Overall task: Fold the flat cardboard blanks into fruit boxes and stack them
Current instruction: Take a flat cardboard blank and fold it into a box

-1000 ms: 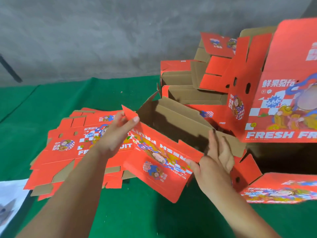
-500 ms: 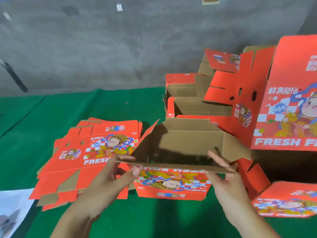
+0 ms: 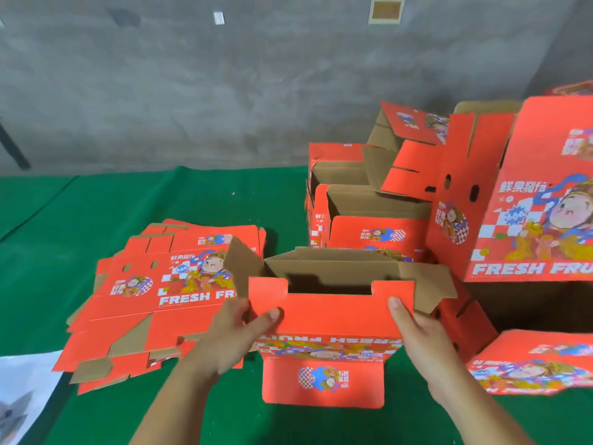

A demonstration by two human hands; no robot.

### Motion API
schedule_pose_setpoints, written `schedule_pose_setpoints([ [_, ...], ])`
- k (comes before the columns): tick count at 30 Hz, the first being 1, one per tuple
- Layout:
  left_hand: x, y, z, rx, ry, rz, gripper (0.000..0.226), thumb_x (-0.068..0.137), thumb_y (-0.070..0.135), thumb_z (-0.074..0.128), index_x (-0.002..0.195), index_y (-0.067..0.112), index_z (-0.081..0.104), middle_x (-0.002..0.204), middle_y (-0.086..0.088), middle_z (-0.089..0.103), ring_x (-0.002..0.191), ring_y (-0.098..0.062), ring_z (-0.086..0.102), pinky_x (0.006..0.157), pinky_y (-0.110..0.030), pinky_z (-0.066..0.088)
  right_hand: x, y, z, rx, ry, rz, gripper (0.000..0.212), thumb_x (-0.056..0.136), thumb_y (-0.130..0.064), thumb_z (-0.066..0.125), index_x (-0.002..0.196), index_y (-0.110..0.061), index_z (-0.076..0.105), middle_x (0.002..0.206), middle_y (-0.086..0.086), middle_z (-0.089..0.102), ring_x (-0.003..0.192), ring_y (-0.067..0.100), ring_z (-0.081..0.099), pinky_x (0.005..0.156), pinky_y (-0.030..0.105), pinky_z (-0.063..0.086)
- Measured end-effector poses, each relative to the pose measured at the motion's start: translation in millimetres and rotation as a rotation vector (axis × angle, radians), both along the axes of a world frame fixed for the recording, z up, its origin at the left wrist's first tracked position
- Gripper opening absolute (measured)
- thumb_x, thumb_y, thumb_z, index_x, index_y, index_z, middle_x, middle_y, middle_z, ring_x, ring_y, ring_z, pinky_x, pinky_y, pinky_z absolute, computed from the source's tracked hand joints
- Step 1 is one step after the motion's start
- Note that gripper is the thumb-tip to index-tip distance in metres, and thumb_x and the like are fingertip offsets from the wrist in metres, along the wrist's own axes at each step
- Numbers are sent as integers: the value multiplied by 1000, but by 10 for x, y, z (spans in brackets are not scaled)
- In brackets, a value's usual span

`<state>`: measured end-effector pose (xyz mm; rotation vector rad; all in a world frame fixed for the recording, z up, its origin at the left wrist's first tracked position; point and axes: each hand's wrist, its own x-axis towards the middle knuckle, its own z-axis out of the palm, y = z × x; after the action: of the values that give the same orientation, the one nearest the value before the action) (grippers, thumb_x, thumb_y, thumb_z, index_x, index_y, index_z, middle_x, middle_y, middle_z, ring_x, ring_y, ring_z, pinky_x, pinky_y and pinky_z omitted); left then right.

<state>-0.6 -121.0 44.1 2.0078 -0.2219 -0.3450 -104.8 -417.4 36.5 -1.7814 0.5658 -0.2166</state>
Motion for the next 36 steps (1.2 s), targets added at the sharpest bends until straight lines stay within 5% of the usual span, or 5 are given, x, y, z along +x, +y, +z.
schedule_pose_setpoints([
  [5, -159, -188, -184, -45, -338, 329, 19, 95, 44, 62, 112, 40, 71, 94, 0, 60, 91, -3, 57, 77, -28, 45, -151, 39, 34, -234, -104, -59, 20, 96, -46, 66, 82, -36, 75, 69, -15, 69, 67, -1, 63, 63, 17, 44],
  [11, -192, -221, -346, 132, -390, 344, 54, 89, 30, 77, 140, 20, 61, 97, 0, 45, 91, -22, 55, 88, -43, 49, -197, 165, -66, -433, 27, -75, 66, 92, -9, 73, 149, -25, 45, 127, 1, 47, 121, 25, 47, 103, 41, 38],
  [19, -247, -198, -404, 162, -509, 300, 62, 88, 29, 79, 144, 15, 57, 99, -4, 47, 91, -32, 58, 85, -45, 50, -139, 499, -58, -1045, -98, -110, 71, 77, -16, 81, 144, -22, 55, 138, 14, 50, 126, 46, 49, 105, 55, 36],
  [29, -309, -28, -477, 186, -681, 212, 115, 79, -1, 76, 162, 31, 3, 105, -16, 64, 79, -35, 53, 71, -39, 35, 347, 624, -31, -858, 49, 133, 105, 93, -47, 64, 152, -57, -22, 156, -17, -46, 96, 36, 73, 70, 41, 58],
  [36, -335, -100, -387, 193, -739, 93, 125, 81, 3, 70, 158, 29, -26, 112, -12, 53, 85, -30, 48, 74, -42, 40, 418, 694, -158, -908, 82, 143, 106, 93, -46, 61, 155, -49, -24, 166, -3, -35, 126, 42, 54, 90, 46, 55],
])
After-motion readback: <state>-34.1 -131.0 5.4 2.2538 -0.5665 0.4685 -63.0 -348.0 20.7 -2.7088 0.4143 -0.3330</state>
